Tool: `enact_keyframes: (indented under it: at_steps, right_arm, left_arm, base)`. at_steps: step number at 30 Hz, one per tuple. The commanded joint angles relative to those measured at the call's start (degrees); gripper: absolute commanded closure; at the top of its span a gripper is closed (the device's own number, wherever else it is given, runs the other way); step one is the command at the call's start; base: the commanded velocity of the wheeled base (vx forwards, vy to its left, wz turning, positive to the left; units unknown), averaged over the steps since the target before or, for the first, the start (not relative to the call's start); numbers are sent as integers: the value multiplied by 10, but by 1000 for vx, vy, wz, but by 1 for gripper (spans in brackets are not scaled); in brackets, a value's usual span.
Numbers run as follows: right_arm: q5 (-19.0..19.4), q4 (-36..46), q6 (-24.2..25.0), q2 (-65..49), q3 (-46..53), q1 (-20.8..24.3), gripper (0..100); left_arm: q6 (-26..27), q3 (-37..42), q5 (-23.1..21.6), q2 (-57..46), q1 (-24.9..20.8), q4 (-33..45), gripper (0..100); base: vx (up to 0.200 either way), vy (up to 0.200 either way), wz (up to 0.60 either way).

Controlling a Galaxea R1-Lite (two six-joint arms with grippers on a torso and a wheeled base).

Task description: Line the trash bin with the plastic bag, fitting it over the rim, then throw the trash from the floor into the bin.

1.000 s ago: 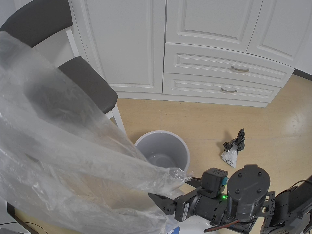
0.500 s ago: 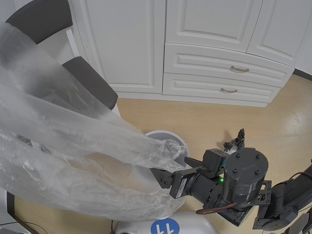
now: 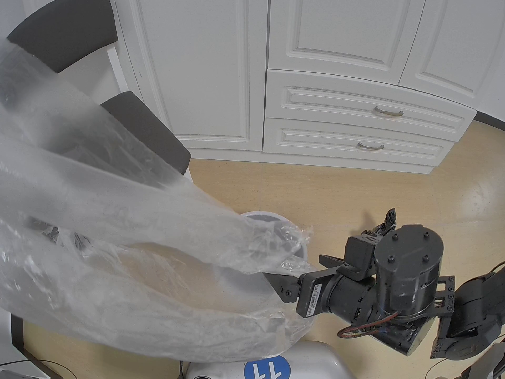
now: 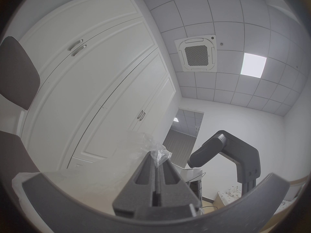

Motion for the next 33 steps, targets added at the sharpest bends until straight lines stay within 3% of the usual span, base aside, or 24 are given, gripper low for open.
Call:
enact_keyframes:
  at_steps: [1, 3, 5, 33]
  right_arm:
    - [13, 51, 39, -49, -31, -2, 0]
    - [45, 88, 70, -56, -44, -2, 0]
    - [49, 98, 78, -56, -49, -3, 0]
    - [54, 138, 74, -57, -43, -8, 0]
  left_arm:
    - [0, 2, 0, 0, -1, -1, 100]
    - [0, 4, -1, 2, -1, -1, 100]
    - [0, 4, 0, 2, -1, -1, 100]
    - [-1, 2, -1, -13, 0, -27, 100]
  base:
    - [0, 0, 0]
    - [0, 0, 0]
    - [0, 0, 0]
    - [0, 0, 0]
